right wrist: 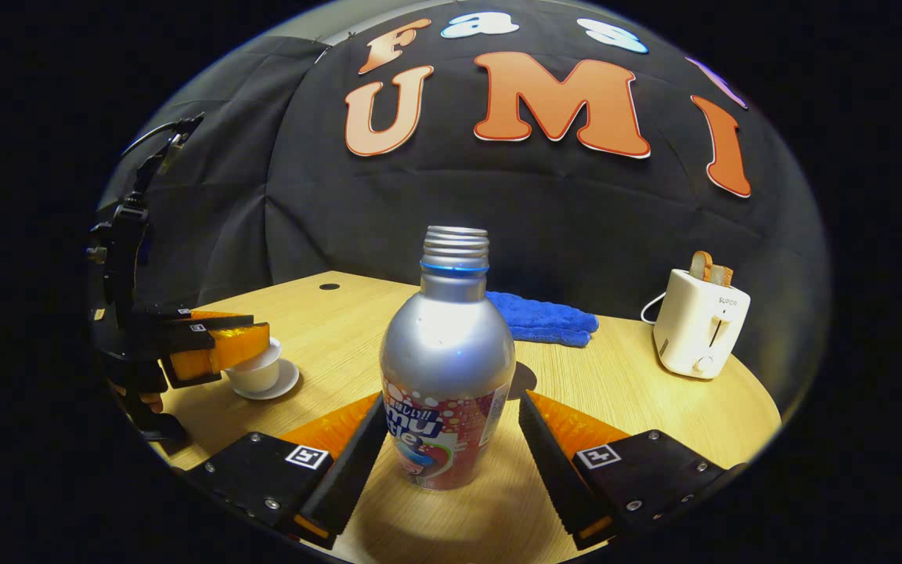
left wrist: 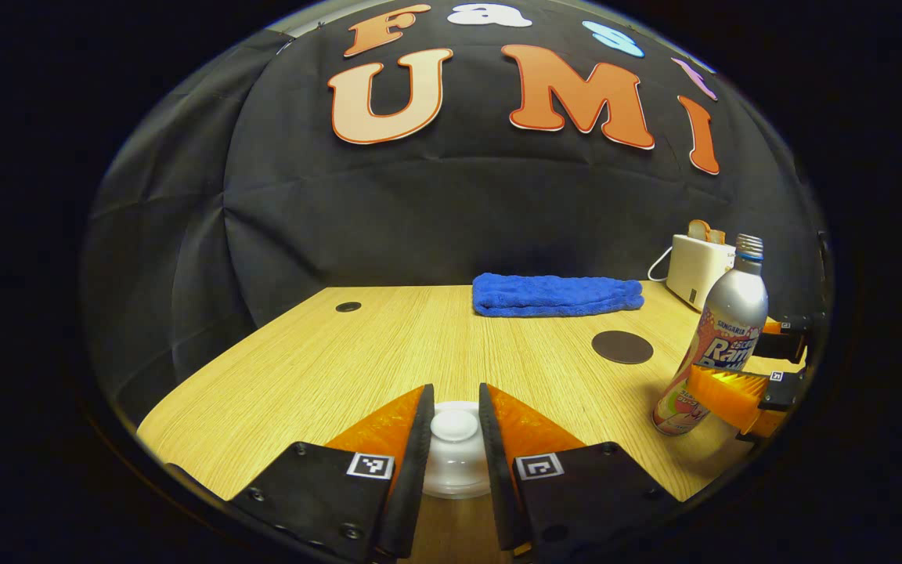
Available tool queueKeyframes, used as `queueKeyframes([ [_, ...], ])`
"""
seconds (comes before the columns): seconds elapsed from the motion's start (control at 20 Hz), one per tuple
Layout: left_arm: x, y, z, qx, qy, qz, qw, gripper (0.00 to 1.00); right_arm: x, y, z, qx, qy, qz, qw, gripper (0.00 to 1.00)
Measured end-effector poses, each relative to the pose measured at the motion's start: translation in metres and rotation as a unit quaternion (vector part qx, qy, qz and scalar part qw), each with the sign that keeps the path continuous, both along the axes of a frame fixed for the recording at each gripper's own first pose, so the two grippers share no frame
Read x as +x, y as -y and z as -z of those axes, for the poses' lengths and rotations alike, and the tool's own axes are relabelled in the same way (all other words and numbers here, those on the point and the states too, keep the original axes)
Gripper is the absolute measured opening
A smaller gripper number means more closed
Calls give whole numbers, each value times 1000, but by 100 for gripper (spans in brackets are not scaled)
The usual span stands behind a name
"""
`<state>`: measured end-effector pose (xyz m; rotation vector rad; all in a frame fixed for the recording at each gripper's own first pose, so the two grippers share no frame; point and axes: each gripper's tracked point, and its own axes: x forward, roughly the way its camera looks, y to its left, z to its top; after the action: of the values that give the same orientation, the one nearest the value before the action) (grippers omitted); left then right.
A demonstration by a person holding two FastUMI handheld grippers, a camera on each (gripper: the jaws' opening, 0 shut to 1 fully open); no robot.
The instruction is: Open the teacup lid with one hand, grasp the water bottle and pour water into the teacup with the other hand; after pouring, place the water bottle on the coaster and then close the teacup lid.
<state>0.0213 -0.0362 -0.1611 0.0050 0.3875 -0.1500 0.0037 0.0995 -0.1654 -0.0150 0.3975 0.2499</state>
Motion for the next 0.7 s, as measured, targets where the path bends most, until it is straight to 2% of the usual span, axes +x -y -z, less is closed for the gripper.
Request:
queueKeyframes([
  [0.05,4,-1,0,-4,6,-4,1000,42,0,-1,0,-2,-1,0,1000,99],
  [0.1,1,-1,-5,-7,9,-3,1000,32,1,0,2,-2,-2,0,1000,99],
  [0.4,3,-11,-17,-11,36,-19,999,31,3,-4,5,-4,-13,1,1000,97],
  [0.7,-1,-29,-32,-11,55,-38,998,31,7,-8,10,-6,-37,9,999,82],
])
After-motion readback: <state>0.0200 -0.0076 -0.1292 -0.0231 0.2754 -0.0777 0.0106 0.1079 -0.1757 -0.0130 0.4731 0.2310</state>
